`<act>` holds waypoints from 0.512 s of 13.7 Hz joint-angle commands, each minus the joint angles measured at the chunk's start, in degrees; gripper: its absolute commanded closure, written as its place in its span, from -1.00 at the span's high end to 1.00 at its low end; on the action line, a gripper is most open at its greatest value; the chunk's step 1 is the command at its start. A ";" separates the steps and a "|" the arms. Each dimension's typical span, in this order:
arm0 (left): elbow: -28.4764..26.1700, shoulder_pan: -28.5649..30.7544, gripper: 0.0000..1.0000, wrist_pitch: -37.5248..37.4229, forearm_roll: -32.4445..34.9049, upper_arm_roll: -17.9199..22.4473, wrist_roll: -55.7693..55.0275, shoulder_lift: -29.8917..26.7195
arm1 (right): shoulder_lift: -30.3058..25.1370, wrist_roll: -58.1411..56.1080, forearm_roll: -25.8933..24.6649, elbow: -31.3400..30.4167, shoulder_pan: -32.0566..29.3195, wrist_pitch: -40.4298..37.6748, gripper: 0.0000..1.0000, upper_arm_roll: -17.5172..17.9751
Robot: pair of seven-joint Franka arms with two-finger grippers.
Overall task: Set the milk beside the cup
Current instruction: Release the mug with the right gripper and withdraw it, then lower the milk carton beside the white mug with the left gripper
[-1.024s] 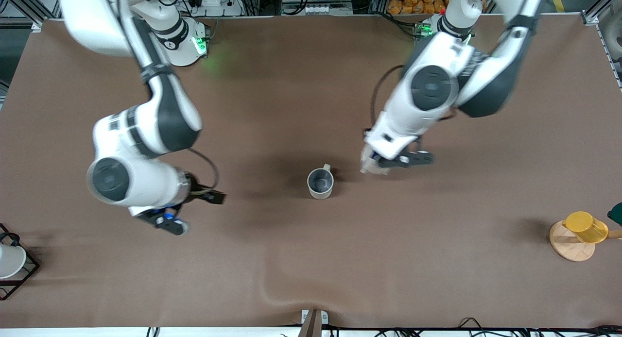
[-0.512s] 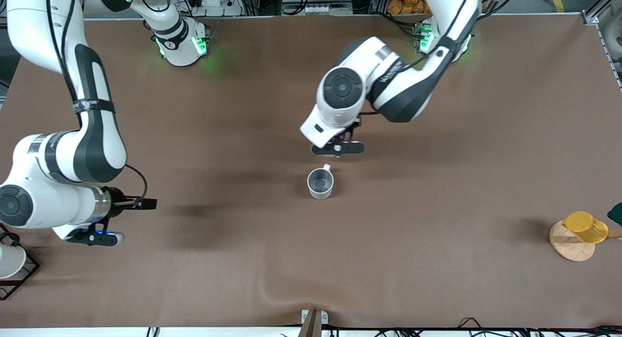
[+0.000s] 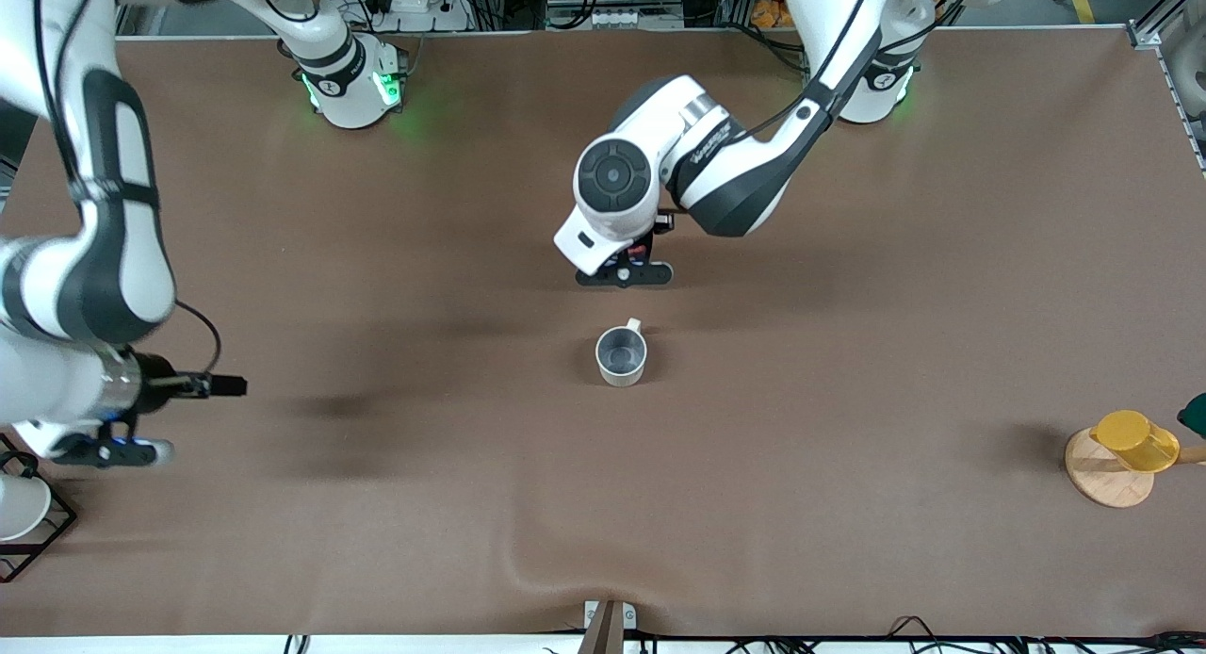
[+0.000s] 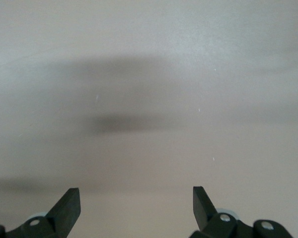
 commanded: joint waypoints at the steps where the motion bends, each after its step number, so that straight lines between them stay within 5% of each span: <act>1: 2.99 -4.03 -1.00 -0.37 -0.96 5.26 -0.33 1.85 | -17.00 0.01 -1.22 -15.28 -0.48 0.26 1.00 0.90; 4: 2.99 -4.48 -1.00 1.12 -0.96 6.07 -0.15 1.85 | -27.83 0.63 -1.40 -21.64 -1.61 0.17 1.00 0.90; 7: 2.90 -4.48 -1.00 2.70 -0.87 6.51 0.03 1.85 | -31.36 0.54 -1.49 -22.26 -3.90 -0.27 1.00 0.90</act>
